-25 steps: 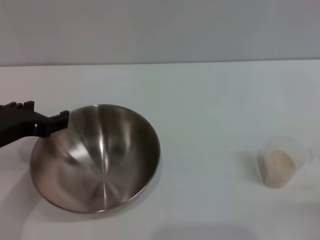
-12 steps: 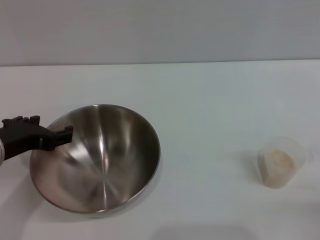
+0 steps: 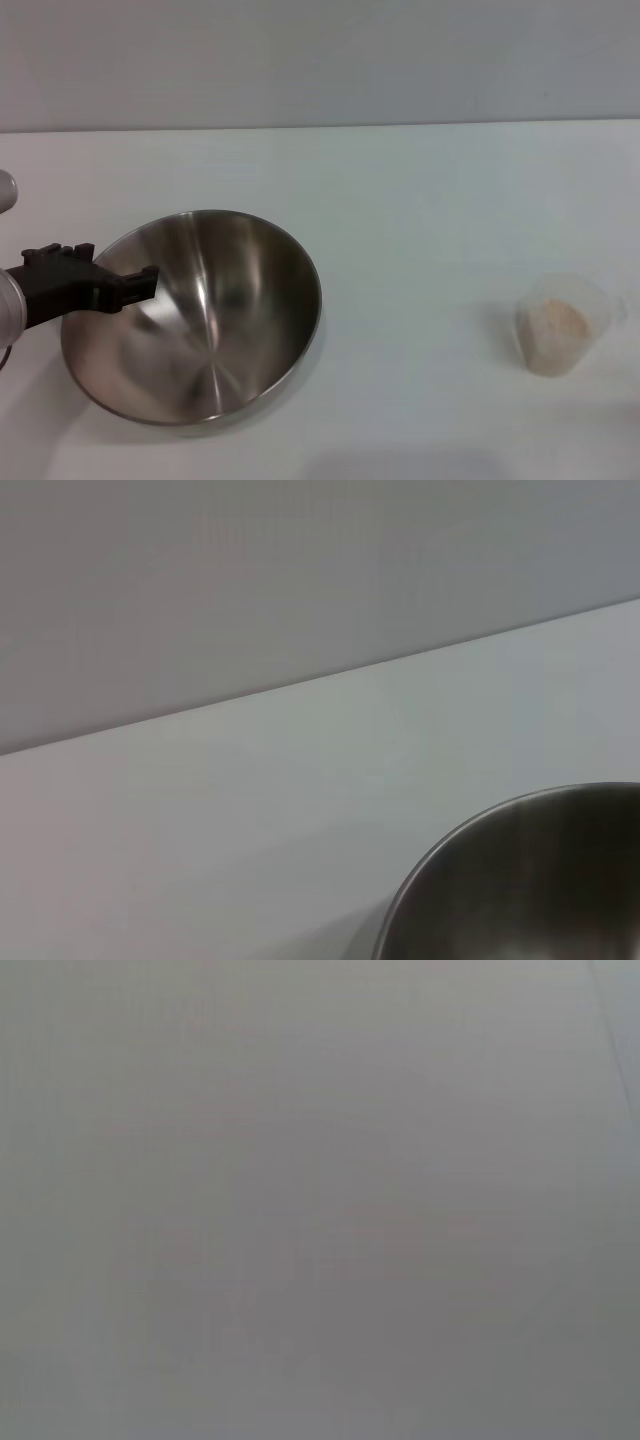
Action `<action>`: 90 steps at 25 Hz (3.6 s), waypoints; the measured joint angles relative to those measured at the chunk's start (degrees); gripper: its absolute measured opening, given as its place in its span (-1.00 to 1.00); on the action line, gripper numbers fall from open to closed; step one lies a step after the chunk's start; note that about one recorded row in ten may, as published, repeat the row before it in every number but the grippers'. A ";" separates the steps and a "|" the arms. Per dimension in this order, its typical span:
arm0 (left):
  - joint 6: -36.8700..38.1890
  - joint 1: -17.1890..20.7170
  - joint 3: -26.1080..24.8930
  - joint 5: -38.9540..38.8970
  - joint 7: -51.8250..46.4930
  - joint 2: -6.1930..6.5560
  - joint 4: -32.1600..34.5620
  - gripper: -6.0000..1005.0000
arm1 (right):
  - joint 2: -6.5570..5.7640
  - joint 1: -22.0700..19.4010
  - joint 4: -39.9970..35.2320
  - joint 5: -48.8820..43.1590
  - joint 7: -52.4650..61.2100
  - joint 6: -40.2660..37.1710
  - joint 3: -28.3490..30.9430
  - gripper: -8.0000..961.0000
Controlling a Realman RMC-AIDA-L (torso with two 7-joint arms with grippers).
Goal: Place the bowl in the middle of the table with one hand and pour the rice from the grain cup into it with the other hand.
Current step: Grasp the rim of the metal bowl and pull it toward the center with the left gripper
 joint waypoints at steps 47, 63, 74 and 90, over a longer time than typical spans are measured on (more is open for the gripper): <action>-0.01 -1.79 -0.34 0.22 1.92 0.02 3.42 -0.38 | 0.00 0.26 0.00 -0.09 -0.19 0.18 -0.44 0.63; -6.22 -5.03 -5.44 -5.35 0.95 0.06 4.30 -0.86 | -0.06 0.28 0.00 -0.07 -0.19 0.18 -0.59 0.63; -13.34 -9.15 -15.27 -19.12 6.18 0.08 9.21 -0.90 | -0.10 0.44 0.00 -0.07 -0.10 0.01 -1.41 0.63; -15.63 -10.91 -18.86 -31.41 14.48 -0.19 16.94 -0.90 | -0.09 0.43 -0.09 -0.07 -0.01 -0.20 -1.41 0.63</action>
